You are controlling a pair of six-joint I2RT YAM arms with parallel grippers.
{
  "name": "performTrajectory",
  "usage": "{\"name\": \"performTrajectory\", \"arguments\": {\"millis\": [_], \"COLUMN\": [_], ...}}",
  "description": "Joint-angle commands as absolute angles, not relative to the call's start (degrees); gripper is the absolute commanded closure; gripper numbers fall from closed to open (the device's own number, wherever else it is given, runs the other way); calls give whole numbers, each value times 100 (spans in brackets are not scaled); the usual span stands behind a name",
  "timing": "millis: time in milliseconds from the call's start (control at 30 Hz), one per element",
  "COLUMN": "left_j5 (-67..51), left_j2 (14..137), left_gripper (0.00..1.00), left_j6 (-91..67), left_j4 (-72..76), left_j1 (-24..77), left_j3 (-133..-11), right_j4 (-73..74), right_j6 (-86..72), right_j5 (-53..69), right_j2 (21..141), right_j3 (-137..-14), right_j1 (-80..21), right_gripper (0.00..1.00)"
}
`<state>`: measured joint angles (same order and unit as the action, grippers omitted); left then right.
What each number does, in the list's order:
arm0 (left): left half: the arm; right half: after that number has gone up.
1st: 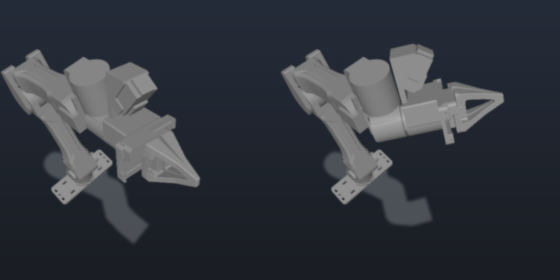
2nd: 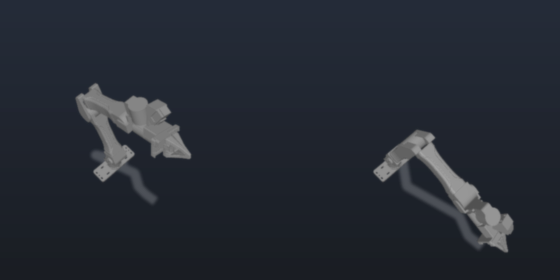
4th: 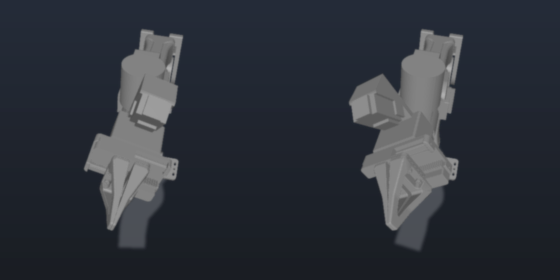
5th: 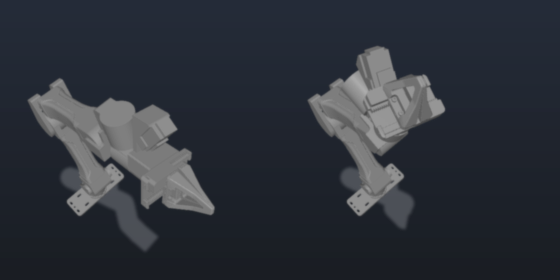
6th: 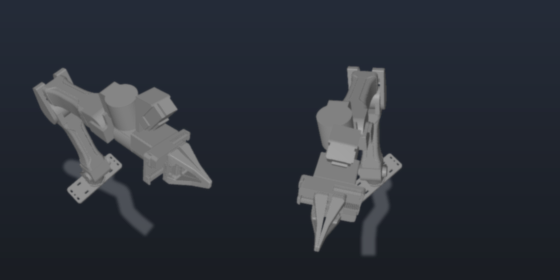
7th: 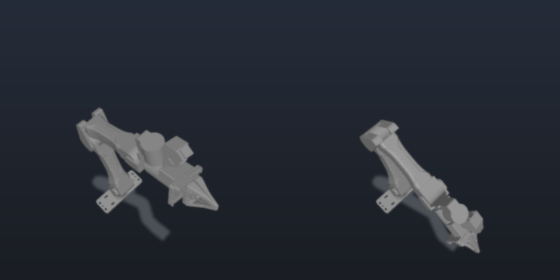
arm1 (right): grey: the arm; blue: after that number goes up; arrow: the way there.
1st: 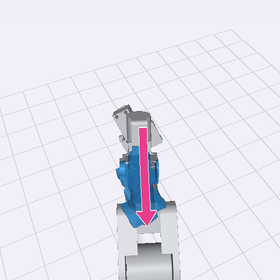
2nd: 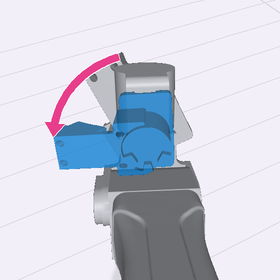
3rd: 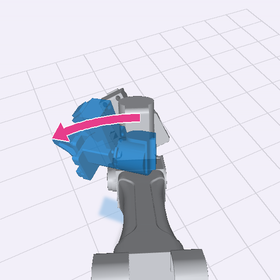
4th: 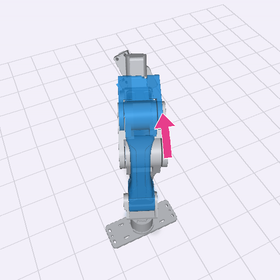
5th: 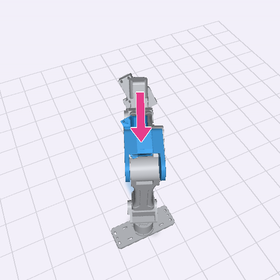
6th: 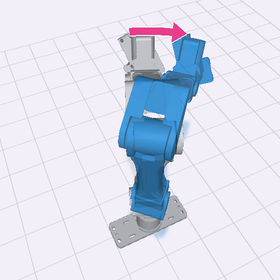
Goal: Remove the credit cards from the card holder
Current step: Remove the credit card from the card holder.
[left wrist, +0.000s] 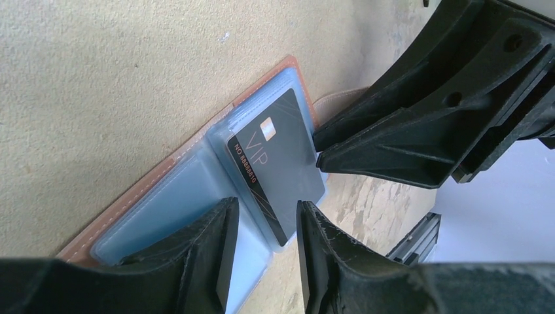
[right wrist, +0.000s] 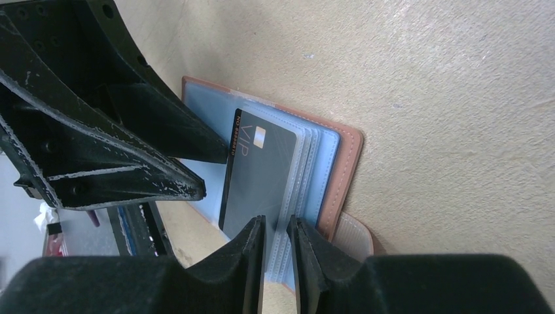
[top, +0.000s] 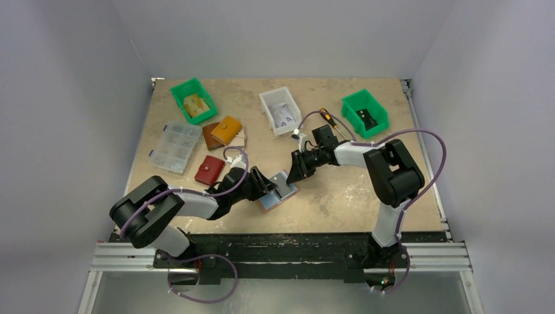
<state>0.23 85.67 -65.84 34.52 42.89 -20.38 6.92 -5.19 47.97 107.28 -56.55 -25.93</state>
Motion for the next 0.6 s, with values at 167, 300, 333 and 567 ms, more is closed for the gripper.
{"name": "performTrajectory", "arguments": {"millis": [167,300,333,567], "left_j5": [26,26,26,26], "left_j2": [8758,8827,8840,8872], "left_gripper": [62,65,66,71], "left_j6": [-6829,-6956,-6979,-7014], "left_j4": [3919,4157,4203,4403], "left_j1": [4330,4327,4331,4329], "left_j3": [-2013,-1890,-1863,-1707], "right_j4": [829,821,816,672], "right_j6": [-543,-562,-570,-563], "right_j5": [5158,5345,5430,6482], "right_j2": [10905,10972,10989,10921], "right_j3": [-5845,-5851,-5853,-5854], "right_j1": [-2748,-2785,-2786,-2785], "right_gripper": [78,83,84,84]}}
